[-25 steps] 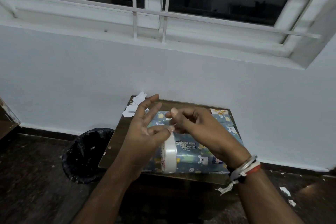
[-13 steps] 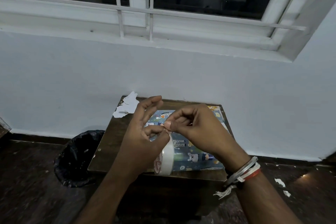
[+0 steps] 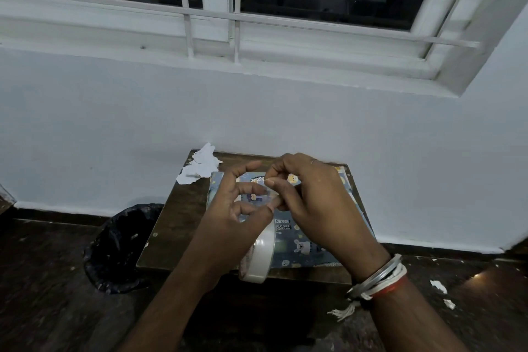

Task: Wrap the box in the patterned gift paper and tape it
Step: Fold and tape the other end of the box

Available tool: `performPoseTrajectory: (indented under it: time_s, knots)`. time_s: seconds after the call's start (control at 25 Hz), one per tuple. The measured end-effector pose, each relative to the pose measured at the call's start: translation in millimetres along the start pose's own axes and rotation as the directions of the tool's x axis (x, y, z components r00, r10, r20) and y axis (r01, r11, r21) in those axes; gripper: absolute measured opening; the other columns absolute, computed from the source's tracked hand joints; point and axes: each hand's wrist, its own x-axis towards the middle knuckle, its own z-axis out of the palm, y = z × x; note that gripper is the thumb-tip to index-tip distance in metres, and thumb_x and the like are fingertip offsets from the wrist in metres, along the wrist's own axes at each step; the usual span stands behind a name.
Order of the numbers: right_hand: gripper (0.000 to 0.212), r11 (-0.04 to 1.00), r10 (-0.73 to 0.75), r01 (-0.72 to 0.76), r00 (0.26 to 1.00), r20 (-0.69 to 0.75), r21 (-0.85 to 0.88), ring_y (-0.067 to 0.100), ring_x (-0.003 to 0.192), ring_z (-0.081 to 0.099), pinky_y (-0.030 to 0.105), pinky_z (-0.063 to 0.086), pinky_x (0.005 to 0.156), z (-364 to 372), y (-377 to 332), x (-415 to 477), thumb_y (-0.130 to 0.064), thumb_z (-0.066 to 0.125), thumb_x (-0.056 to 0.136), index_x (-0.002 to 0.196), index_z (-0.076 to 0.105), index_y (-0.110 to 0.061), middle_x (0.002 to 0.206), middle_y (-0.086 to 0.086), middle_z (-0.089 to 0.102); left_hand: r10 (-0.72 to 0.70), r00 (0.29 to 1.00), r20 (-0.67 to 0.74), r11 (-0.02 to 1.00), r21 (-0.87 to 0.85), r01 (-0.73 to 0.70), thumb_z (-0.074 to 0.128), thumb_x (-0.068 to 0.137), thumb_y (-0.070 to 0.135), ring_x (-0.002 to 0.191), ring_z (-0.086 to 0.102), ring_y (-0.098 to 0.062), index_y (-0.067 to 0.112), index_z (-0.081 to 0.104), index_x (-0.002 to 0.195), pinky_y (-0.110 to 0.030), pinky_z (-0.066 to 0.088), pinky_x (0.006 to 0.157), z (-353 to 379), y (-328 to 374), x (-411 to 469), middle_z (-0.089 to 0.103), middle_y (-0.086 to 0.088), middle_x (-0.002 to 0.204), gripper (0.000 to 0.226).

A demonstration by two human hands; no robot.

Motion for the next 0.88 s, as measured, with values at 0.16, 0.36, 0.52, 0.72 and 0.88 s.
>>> performPoseTrajectory:
  time_s: [0.16, 0.36, 0.52, 0.72, 0.88]
  knots:
    - [0.005, 0.999, 0.031, -0.031, 0.999, -0.011, 0.022, 0.010, 0.073, 0.071, 0.044, 0.059, 0.069, 0, 4, 1, -0.020, 0.064, 0.100, 0.096, 0.068, -0.020, 0.088, -0.011, 0.066, -0.028, 0.999, -0.018, 0.995, -0.101, 0.026, 0.068, 0.091, -0.004, 0.096, 0.076, -0.023, 0.036, 0.049, 0.135, -0.047, 0.053, 0.098, -1, 0, -2, 0.076, 0.004, 0.115, 0.063]
    - [0.002, 0.997, 0.076, -0.073, 0.994, -0.073, 0.039, 0.007, 0.074, 0.072, 0.036, 0.059, 0.067, 5, 5, 0, -0.020, 0.073, 0.095, 0.096, 0.073, -0.022, 0.083, -0.011, 0.072, -0.120, 0.993, -0.015, 0.972, -0.205, 0.115, 0.063, 0.091, -0.011, 0.103, 0.075, -0.026, 0.036, 0.051, 0.135, -0.047, 0.053, 0.102, -1, 3, -3, 0.078, -0.005, 0.110, 0.066]
    - [0.042, 0.969, 0.246, -0.243, 0.960, -0.133, 0.040, 0.001, 0.067, 0.070, 0.014, 0.052, 0.063, -3, 2, 0, -0.037, 0.087, 0.079, 0.110, 0.058, -0.032, 0.075, -0.009, 0.071, -0.177, 0.984, 0.004, 0.954, -0.244, 0.173, 0.070, 0.088, -0.007, 0.109, 0.073, -0.023, 0.037, 0.051, 0.136, -0.050, 0.048, 0.108, -6, 4, -1, 0.078, -0.007, 0.110, 0.068]
    - [0.045, 0.957, 0.263, -0.256, 0.964, 0.035, -0.136, 0.000, 0.070, 0.069, 0.025, 0.057, 0.067, -21, 20, -8, -0.071, 0.073, 0.073, 0.097, 0.070, -0.033, 0.081, -0.014, 0.071, -0.198, 0.977, 0.079, 0.952, -0.223, 0.211, 0.072, 0.087, -0.005, 0.111, 0.072, -0.018, 0.040, 0.049, 0.138, -0.037, 0.050, 0.102, -5, 9, -6, 0.078, -0.007, 0.109, 0.072]
    - [0.029, 0.888, 0.358, -0.308, 0.929, 0.094, -0.341, 0.002, 0.076, 0.067, 0.023, 0.052, 0.068, -42, 42, -17, -0.060, 0.076, 0.081, 0.091, 0.071, -0.033, 0.081, -0.013, 0.071, -0.225, 0.972, 0.064, 0.934, -0.271, 0.234, 0.072, 0.083, -0.009, 0.110, 0.073, -0.022, 0.042, 0.053, 0.136, -0.040, 0.054, 0.098, -7, 10, -3, 0.079, -0.004, 0.106, 0.076]
